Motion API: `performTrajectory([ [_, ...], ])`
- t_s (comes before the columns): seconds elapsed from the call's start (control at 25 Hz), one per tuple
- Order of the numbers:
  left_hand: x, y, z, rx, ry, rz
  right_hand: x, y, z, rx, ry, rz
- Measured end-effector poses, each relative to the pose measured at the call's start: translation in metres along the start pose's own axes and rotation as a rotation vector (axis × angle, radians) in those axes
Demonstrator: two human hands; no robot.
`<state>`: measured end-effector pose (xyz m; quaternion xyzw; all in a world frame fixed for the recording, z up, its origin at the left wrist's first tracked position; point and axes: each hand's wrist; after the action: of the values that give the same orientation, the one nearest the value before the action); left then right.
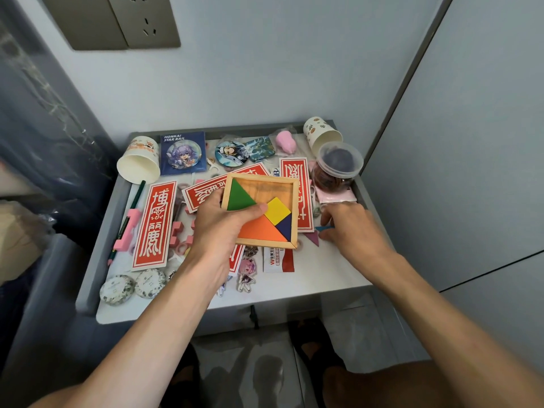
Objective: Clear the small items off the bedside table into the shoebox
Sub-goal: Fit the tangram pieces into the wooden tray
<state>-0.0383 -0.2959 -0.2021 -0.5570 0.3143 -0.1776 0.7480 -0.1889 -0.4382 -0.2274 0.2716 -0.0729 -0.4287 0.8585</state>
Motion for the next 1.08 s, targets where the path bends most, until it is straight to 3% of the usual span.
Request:
performTrajectory([
  [0.16, 0.000, -0.001, 0.000, -0.032, -0.013, 0.002, -0.001, -0.002, -0.001, -0.026, -0.012, -0.019],
  [0.44, 0.000, 0.002, 0.002, -0.058, -0.029, 0.028, 0.003, 0.001, -0.017, 0.178, 0.078, -0.068],
  [0.6, 0.001, 0.001, 0.004, -0.077, -0.018, 0.049, 0.008, -0.003, -0.023, 0.082, -0.015, -0.109],
  [1.08, -0.004, 0.000, 0.001, -0.051, 0.052, 0.046, -0.007, 0.009, -0.019, -0.134, -0.053, -0.072],
])
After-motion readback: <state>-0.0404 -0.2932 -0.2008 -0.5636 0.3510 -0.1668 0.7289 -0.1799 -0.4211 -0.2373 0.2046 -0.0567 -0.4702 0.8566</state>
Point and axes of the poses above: each hand's wrist, its own x-axis towards the middle knuckle, its own z-axis out of the back of the hand, y = z × x, and after that the axes turned 15 degrees about x, right-handed
